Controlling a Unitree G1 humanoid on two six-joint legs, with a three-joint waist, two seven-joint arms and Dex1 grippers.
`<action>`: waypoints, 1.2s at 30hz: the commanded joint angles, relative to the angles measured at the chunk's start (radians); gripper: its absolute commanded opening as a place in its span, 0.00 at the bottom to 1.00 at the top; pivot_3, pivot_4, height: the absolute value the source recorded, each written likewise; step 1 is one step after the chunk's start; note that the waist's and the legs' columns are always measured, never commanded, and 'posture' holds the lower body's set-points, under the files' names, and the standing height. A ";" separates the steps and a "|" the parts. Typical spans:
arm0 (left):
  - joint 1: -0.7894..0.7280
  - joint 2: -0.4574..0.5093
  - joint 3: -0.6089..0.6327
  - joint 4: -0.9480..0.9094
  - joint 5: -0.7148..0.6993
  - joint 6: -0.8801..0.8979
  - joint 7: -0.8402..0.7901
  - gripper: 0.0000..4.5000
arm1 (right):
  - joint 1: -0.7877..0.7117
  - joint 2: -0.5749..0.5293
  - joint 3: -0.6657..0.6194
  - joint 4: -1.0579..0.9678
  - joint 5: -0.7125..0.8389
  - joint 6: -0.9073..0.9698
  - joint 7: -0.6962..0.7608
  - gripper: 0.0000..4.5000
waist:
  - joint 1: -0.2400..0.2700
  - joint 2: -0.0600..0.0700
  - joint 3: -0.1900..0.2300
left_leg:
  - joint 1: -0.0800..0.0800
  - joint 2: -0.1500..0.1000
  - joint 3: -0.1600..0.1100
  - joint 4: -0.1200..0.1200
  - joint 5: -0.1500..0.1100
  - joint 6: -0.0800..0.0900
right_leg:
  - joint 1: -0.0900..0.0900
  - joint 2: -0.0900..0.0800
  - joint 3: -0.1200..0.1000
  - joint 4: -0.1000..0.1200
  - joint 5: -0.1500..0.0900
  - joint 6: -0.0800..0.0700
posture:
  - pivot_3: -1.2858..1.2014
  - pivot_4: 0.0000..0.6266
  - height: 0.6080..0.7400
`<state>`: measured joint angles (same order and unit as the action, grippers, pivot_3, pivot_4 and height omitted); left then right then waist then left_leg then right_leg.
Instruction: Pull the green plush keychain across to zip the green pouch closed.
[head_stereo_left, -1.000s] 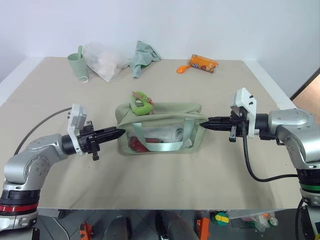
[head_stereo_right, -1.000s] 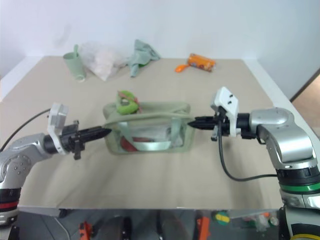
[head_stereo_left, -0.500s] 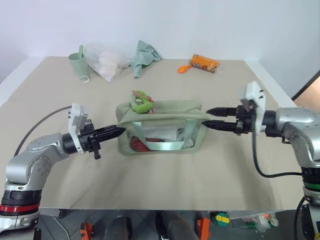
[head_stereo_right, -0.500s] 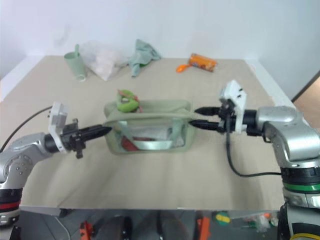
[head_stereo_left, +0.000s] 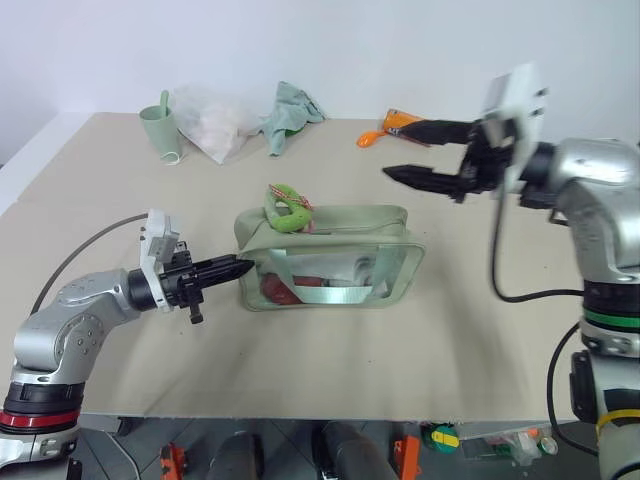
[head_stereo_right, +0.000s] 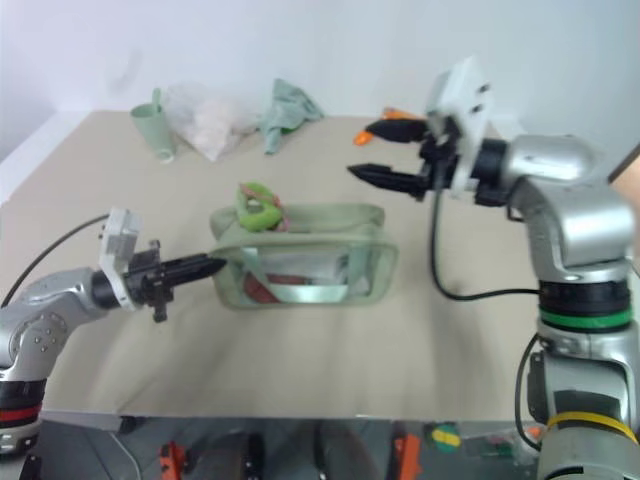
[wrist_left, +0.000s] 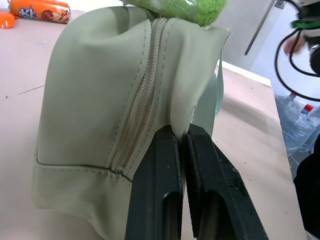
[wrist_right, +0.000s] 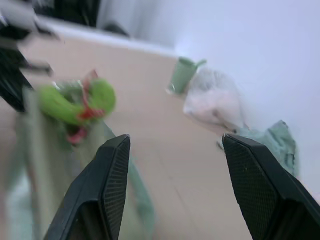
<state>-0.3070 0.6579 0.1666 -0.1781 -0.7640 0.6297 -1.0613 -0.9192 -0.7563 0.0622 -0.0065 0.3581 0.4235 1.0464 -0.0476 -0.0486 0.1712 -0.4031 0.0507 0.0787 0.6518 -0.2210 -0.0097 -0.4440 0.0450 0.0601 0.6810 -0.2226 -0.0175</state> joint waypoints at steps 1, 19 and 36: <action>-0.004 0.007 -0.007 -0.025 0.003 -0.003 0.000 0.00 | -0.094 0.017 0.067 0.027 -0.106 -0.145 0.033 0.67 | 0.000 0.000 0.000 | -0.001 0.000 0.000 0.000 0.000 0.000 | -0.001 0.000 0.000 0.000 0.000 0.000 | 0.52 0.24 0.98; 0.006 -0.004 0.000 -0.036 -0.005 -0.006 0.019 0.00 | -0.140 0.076 0.193 0.028 -0.253 -0.363 0.201 0.67 | 0.003 0.000 0.000 | -0.002 0.000 -0.001 0.001 -0.003 0.001 | -0.001 -0.001 -0.001 0.001 -0.003 -0.001 | 0.52 0.24 0.98; 0.016 -0.012 -0.002 -0.041 -0.008 -0.005 0.026 0.00 | -0.139 0.221 0.244 0.000 -0.290 -0.360 0.174 0.67 | 0.003 0.000 0.000 | -0.002 0.000 -0.001 0.002 -0.003 0.000 | -0.001 -0.001 -0.001 0.001 -0.003 -0.001 | 0.52 0.24 0.98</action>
<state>-0.3020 0.6475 0.1656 -0.1977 -0.7682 0.6293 -1.0341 -1.0300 -0.5427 0.3089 0.0146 0.0707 0.0763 1.2294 -0.0445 -0.0485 0.1712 -0.4050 0.0503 0.0778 0.6532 -0.2237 -0.0093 -0.4446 0.0436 0.0589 0.6819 -0.2252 -0.0186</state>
